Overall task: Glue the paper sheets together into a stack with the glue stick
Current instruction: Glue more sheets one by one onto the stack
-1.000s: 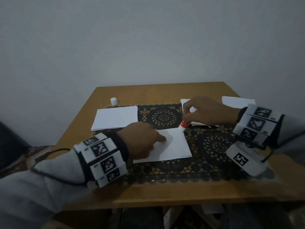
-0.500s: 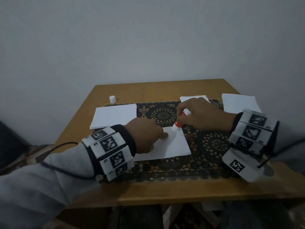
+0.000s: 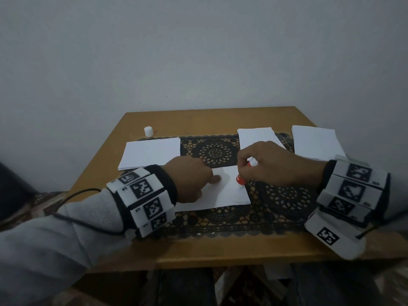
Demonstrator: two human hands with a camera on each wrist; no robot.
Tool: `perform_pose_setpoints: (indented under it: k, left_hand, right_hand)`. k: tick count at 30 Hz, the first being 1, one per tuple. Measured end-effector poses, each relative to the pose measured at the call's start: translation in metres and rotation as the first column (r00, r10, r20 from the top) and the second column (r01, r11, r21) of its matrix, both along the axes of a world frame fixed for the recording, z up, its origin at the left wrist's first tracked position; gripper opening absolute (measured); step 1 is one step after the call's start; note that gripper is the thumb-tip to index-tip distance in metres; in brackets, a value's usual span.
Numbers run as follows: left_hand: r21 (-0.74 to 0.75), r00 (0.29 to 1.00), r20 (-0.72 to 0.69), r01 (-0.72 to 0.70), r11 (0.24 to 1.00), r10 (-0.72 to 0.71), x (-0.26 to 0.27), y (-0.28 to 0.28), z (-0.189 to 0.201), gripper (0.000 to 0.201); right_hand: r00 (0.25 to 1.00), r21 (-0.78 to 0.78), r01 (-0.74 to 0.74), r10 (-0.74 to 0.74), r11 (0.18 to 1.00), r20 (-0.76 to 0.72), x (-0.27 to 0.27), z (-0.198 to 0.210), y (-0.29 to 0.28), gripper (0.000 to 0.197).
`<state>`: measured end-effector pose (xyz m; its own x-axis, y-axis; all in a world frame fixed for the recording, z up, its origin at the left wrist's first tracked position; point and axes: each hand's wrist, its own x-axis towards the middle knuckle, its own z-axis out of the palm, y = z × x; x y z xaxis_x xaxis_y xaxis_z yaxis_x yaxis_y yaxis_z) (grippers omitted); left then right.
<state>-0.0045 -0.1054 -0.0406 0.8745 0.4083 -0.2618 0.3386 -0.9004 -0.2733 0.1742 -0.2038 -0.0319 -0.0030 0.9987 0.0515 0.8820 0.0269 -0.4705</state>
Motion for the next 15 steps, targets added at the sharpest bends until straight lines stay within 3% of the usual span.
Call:
perform_pose_setpoints:
  k: [5,15]
  left_hand:
    - [-0.156,0.991,0.086,-0.087,0.984,0.101,-0.002,-0.002,-0.003,0.056]
    - [-0.328,0.956,0.106,-0.227,0.917,0.274,0.004,0.015,0.000,0.079]
  right_hand:
    - [1.000,-0.028,-0.006,0.006,1.000,0.001,-0.006,0.001,-0.014,0.014]
    - [0.998,-0.088,-0.047,0.042,0.995,-0.050,-0.001,0.008,-0.024,0.017]
